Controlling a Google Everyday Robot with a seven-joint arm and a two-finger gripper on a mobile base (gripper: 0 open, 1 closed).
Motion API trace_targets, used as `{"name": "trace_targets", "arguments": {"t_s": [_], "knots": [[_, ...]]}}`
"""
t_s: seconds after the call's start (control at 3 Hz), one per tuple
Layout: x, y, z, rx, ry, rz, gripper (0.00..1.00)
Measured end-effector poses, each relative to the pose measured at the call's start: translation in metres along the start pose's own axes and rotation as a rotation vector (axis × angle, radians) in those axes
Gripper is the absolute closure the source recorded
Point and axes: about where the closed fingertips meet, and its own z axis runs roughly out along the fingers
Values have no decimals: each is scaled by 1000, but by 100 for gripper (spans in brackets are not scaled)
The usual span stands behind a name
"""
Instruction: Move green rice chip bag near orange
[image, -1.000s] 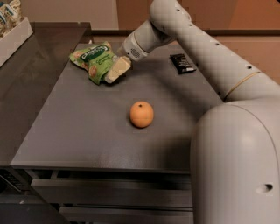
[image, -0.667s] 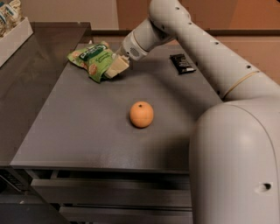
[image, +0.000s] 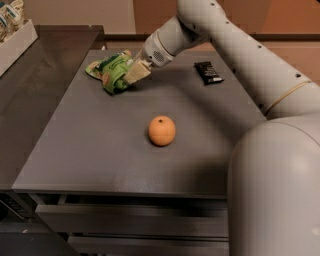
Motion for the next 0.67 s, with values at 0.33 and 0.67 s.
{"name": "trace_targets", "arguments": {"t_s": [0.33, 0.67], "knots": [[3, 10, -22, -7, 7, -18, 100], [14, 23, -49, -11, 22, -21, 100]]}}
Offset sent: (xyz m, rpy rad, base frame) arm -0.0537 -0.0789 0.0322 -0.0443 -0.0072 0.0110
